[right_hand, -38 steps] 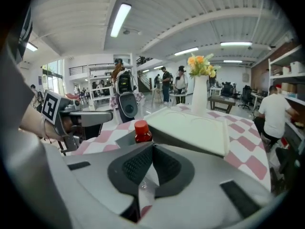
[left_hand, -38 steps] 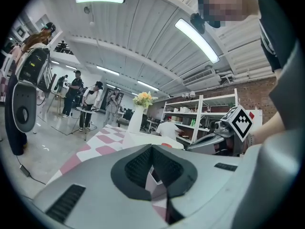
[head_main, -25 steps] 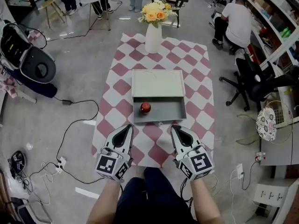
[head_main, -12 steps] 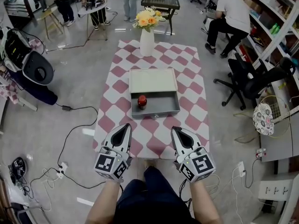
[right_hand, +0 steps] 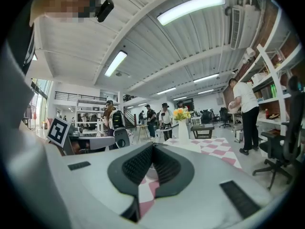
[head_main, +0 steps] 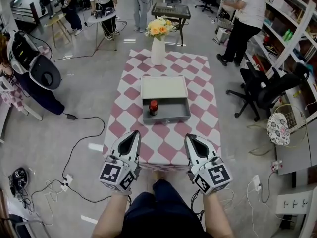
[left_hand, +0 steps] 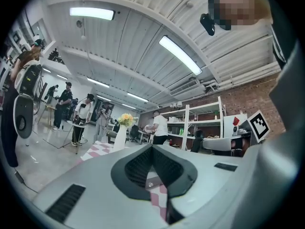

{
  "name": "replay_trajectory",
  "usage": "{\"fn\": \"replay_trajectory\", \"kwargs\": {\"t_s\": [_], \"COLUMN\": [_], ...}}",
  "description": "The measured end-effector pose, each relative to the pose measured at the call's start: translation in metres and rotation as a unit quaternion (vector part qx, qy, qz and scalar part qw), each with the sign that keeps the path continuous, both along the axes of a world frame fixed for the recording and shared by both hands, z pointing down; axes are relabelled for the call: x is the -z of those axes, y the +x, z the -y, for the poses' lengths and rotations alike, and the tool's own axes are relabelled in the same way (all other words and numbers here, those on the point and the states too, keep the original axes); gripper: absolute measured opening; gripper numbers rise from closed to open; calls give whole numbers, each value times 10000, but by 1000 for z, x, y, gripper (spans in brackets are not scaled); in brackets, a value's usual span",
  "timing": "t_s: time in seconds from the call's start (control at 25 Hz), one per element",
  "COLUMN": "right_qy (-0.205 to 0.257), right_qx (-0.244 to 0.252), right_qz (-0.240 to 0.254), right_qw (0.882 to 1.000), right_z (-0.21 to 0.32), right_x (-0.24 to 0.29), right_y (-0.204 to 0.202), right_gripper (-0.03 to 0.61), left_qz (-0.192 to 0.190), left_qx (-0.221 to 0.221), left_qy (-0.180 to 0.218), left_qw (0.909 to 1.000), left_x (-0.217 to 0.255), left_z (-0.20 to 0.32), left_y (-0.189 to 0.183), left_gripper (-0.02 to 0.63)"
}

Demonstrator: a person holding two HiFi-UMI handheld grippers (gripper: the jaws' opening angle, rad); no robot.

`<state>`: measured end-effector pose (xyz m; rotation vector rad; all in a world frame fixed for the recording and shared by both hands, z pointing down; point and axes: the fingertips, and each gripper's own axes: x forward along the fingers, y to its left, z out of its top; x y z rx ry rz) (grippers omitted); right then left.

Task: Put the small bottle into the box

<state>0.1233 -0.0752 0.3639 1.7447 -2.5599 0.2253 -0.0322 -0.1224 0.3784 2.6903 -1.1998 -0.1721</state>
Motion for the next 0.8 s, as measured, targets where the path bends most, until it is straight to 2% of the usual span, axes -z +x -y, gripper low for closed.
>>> {"fn": "replay_trajectory", "kwargs": {"t_s": [0.8], "right_qy": [286], "right_qx": [1], "right_qz": [-39], "right_qw": [9996], "right_z": [-55], "right_x": [20], "right_y": [-26], "right_gripper": [2], "left_qz": [-152], "left_qx": [-6], "left_qy": [216], "left_qw": [9997], "left_x": [29], "left_z": [-52], "left_y": [-23], "left_gripper": [11]}}
